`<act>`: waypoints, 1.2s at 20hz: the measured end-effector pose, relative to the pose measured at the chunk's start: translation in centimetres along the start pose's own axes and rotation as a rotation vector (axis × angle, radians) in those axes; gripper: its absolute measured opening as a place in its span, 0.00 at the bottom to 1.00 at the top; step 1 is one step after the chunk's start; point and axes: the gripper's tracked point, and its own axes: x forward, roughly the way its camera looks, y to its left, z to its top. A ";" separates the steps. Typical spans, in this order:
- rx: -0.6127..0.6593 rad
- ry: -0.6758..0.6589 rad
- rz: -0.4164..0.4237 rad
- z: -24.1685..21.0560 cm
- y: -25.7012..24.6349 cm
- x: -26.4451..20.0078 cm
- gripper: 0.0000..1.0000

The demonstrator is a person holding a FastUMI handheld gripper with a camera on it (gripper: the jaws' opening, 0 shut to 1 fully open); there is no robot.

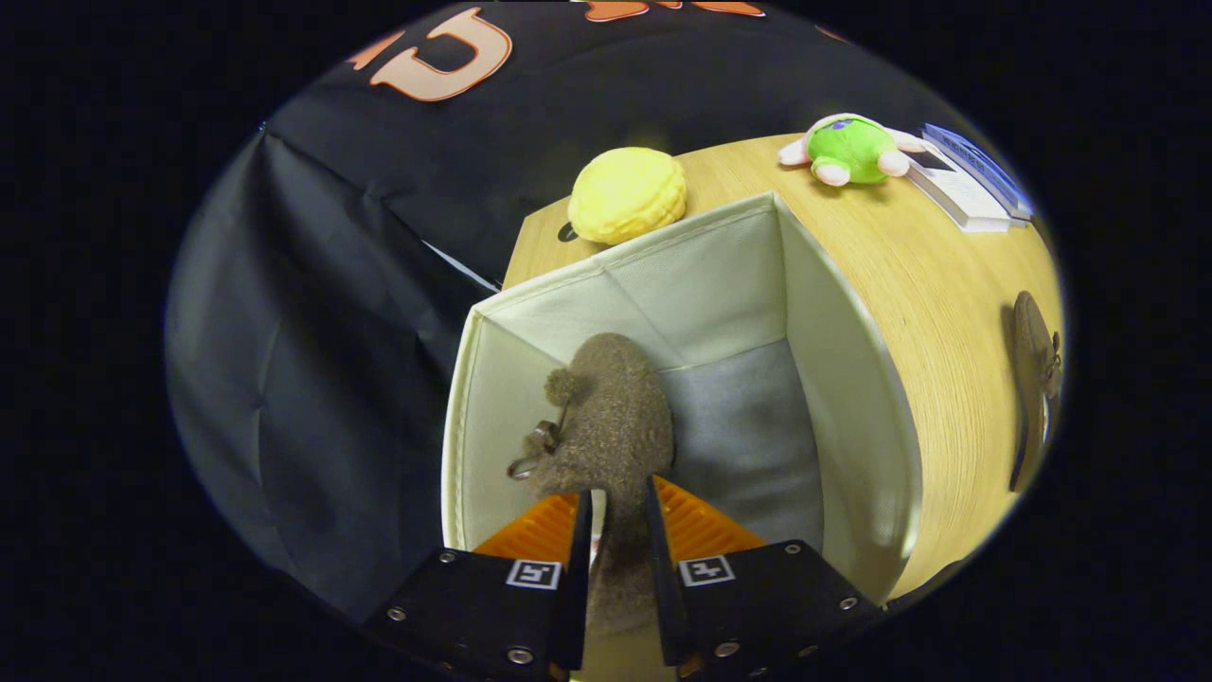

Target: Open the storage box then place both shoes into the box .Put the left shoe in first, then the right shoe, with the right side of both shoes facing outward in a uniform manner.

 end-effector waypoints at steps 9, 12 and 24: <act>-0.256 -0.177 0.130 2.9 0.6 -10.4 0.80; -0.298 -0.242 0.109 3.9 -2.2 -13.1 0.90; -0.262 -0.330 -0.072 5.0 -19.8 -19.3 0.97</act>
